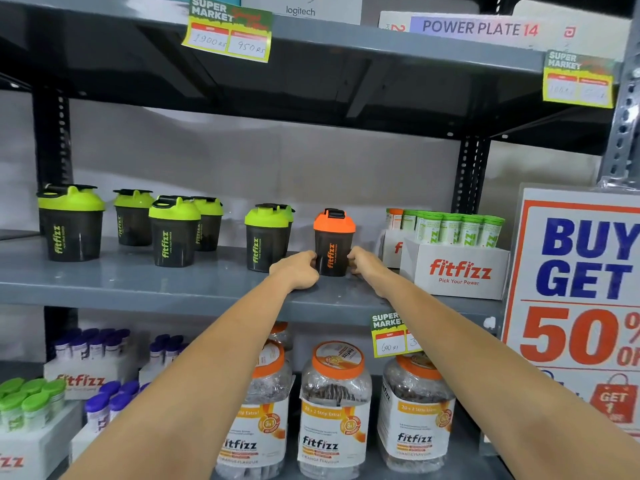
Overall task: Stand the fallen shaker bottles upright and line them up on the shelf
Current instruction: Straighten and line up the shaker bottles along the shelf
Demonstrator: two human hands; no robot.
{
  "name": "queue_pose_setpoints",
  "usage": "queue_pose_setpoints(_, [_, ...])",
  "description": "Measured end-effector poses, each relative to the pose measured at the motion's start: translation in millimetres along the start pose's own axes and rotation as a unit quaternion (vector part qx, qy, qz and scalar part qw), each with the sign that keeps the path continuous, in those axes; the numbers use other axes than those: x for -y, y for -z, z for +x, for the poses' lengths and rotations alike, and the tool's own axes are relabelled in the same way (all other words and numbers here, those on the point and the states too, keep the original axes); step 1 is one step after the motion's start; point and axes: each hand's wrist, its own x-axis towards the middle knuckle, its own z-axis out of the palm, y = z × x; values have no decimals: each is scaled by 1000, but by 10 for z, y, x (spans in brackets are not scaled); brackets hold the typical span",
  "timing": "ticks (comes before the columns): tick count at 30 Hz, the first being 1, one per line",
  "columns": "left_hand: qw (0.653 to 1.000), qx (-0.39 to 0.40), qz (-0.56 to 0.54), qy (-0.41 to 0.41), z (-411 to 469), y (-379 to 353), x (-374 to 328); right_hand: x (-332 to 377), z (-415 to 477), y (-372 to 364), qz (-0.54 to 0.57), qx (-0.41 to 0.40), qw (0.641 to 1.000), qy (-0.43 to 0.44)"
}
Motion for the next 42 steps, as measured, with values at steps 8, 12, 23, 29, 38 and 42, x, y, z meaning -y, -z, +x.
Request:
queue_pose_setpoints(8, [997,-19,-72,-10,-65,25,58,-25,-38,30,-71,-100,991,49])
queue_pose_setpoints(12, [988,-88,-126,10,-128,178,385,-39,-207,82,-226,-150,944,189])
queue_pose_setpoints(23, [983,-19,-169,68,-26,547,1231,674,-331,-956,-108,-2,993,51])
queue_pose_setpoints(29, [984,-18,-168,51,-34,539,1260,663,-229,-1185,-136,-6,990,45])
queue_pose_setpoints(38, [986,-17,-160,34,-26,543,1269,633,-190,-1211,-171,-10,983,61])
queue_pose_setpoints(42, [988,-15,-149,33,-33,546,1250,627,-234,-1224,-195,-24,979,64])
